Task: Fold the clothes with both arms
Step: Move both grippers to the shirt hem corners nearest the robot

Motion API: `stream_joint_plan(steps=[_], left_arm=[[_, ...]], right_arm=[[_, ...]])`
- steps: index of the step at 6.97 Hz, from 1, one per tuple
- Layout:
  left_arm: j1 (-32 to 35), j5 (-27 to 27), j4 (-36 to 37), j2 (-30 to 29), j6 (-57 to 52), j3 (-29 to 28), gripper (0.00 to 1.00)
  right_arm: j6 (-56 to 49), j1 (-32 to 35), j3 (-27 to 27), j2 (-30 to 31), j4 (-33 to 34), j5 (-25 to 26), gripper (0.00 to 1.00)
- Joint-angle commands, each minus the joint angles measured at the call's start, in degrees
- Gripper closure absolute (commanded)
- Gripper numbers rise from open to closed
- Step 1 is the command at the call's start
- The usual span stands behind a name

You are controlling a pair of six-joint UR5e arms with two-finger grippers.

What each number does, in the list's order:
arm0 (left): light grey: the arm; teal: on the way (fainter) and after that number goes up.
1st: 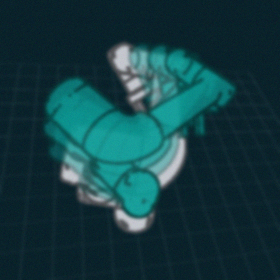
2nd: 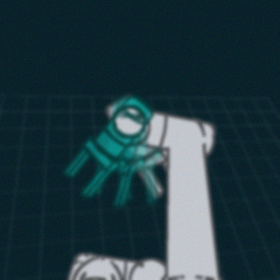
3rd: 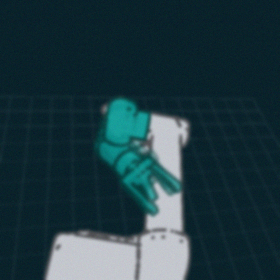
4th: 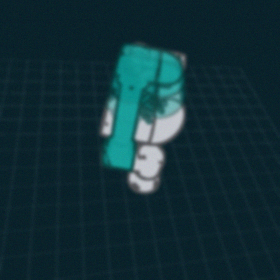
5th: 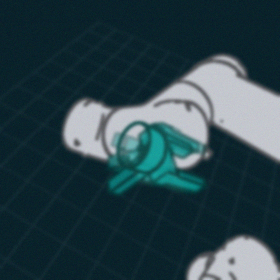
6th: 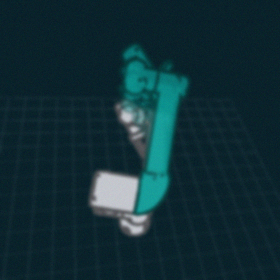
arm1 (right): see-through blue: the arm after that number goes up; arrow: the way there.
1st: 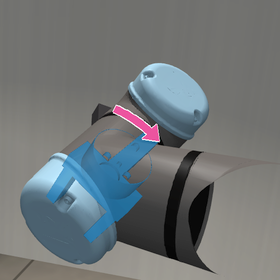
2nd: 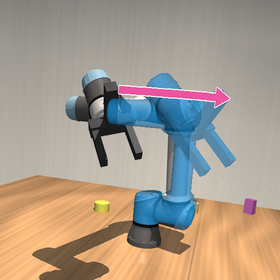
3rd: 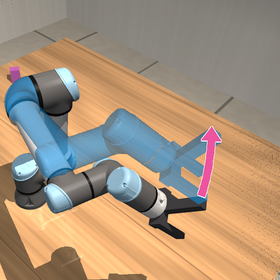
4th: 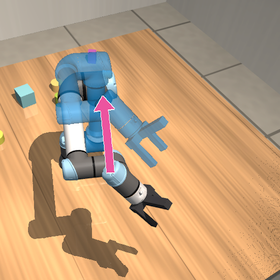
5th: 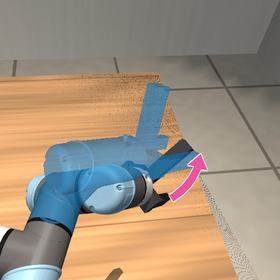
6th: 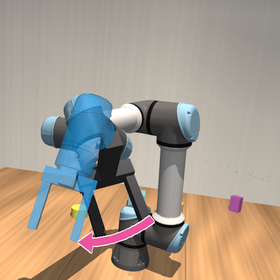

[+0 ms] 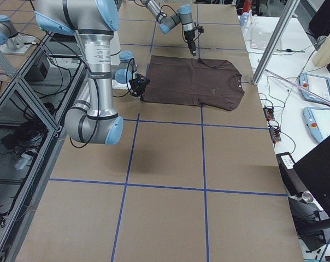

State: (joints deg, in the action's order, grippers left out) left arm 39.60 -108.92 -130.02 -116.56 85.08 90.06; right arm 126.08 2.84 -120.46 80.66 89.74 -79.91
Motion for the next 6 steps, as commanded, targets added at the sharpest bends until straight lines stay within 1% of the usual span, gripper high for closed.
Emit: stream_joint_plan(steps=[1,2,3,4,5,6], left_arm=[[-3.8,4.7,3.9,6.4,3.7,8.7,0.24],[-8.5,9.2,6.6,13.2,5.6,17.3,0.24],[-11.2,9.1,8.4,18.9,10.5,24.7,0.27],[-17.6,10.4,11.3,21.3,15.0,27.6,0.27],[-23.7,16.1,14.6,21.5,17.2,28.1,0.27],[-28.7,19.0,17.7,21.5,21.1,28.0,0.28]], right_arm=[[0.0,0.2,-2.1,0.2,0.0,0.0,1.0],[0.0,0.2,-3.2,0.6,0.0,-0.1,1.0],[0.0,0.2,-3.6,0.7,0.1,-0.3,1.0],[0.0,0.3,-3.6,0.6,0.0,-2.0,1.0],[-0.1,0.2,-3.5,0.6,0.0,-2.6,1.0],[-0.4,0.2,-3.3,0.9,0.1,-2.6,1.0]])
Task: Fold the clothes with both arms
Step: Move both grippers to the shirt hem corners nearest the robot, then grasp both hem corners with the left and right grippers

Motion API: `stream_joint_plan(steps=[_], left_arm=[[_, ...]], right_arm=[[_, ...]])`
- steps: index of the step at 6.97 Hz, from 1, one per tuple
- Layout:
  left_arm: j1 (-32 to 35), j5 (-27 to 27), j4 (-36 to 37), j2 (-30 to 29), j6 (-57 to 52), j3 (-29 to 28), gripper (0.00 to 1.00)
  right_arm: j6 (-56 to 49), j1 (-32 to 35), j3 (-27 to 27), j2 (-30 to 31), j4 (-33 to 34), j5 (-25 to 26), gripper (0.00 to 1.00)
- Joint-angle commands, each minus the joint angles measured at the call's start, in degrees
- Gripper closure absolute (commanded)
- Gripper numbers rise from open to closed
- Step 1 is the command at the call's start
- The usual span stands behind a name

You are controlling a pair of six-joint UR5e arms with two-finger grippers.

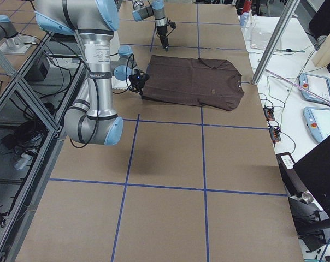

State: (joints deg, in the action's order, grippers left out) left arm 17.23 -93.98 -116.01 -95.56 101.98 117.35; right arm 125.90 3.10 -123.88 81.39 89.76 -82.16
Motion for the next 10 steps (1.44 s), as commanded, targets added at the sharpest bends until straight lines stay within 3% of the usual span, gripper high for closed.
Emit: stream_joint_plan(steps=[1,8,10], left_arm=[[-8.5,5.6,4.1,0.6,5.5,0.5,0.29],[-8.8,7.3,7.7,1.2,5.2,0.0,0.34],[-8.8,7.3,7.8,1.3,5.3,0.1,0.5]], right_arm=[[-0.4,0.0,0.3,0.2,0.1,-0.4,1.0],[-0.3,0.0,0.3,0.1,0.3,-0.2,1.0],[-0.3,0.1,0.3,0.2,0.3,-0.2,1.0]])
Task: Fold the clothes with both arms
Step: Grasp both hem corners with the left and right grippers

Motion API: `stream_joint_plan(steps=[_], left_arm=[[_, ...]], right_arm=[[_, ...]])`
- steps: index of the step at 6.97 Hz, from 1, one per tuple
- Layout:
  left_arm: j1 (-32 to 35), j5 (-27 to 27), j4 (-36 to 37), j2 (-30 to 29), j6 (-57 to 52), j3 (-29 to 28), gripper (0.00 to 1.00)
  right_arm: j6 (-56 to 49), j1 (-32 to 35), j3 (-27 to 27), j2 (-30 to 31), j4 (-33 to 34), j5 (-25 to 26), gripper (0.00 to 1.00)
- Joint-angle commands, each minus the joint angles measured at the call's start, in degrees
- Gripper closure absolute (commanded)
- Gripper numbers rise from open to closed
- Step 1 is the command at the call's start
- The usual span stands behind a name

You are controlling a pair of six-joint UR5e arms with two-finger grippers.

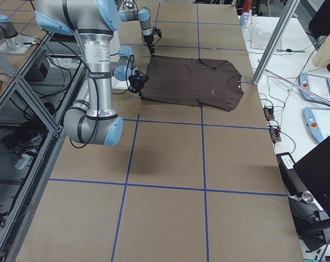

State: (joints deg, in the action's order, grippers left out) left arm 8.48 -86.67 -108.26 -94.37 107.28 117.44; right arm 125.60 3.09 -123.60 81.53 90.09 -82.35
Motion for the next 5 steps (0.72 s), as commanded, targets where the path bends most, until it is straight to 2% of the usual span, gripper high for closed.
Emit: stream_joint_plan(steps=[1,2,3,4,5], left_arm=[[0.0,-0.1,1.4,0.1,-0.1,0.0,0.51],[0.0,-0.1,1.5,0.1,-0.2,0.0,0.52],[0.0,-0.1,1.5,0.1,-0.2,0.0,0.62],[0.0,-0.1,1.5,0.1,-0.2,0.1,0.78],[0.0,-0.1,1.5,0.1,-0.3,0.1,1.0]], right_arm=[[-0.1,0.1,-0.1,0.0,0.0,-0.1,1.0],[-0.1,0.1,0.0,0.0,0.0,-0.1,1.0],[-0.1,0.1,0.0,0.0,0.0,-0.1,1.0],[-0.1,0.2,-0.1,0.0,0.0,-0.1,1.0],[-0.1,0.1,-0.1,0.0,0.0,-0.1,1.0]])
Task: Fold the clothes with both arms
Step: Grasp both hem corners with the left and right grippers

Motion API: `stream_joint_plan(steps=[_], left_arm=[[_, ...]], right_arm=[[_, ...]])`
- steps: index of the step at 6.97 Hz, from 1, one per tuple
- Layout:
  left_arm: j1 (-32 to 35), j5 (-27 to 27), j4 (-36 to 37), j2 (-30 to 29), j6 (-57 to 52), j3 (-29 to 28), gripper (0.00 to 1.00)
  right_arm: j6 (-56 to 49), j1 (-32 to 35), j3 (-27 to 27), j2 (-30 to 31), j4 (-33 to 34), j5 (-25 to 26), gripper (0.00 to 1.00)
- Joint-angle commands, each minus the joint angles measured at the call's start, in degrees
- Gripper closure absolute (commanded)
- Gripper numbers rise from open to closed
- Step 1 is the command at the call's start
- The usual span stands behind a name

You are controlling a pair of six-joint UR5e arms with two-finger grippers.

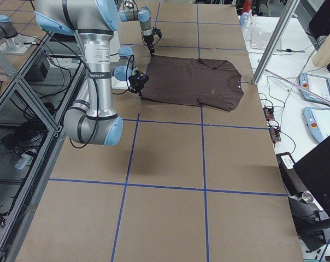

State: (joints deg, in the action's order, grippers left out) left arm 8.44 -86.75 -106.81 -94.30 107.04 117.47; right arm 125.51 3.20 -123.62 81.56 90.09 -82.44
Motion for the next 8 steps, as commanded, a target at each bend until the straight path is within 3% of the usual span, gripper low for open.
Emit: stream_joint_plan(steps=[1,5,8], left_arm=[[0.0,0.0,0.0,0.0,-0.2,0.0,1.0],[0.1,-0.4,0.2,0.6,-0.2,2.1,1.0],[-2.3,-0.6,2.8,3.2,1.0,8.6,1.0]], right_arm=[[0.0,0.0,0.0,0.0,0.0,0.0,1.0],[0.1,0.1,-0.4,0.0,0.0,0.0,1.0],[0.0,0.1,-3.8,3.8,-0.1,-0.1,1.0]])
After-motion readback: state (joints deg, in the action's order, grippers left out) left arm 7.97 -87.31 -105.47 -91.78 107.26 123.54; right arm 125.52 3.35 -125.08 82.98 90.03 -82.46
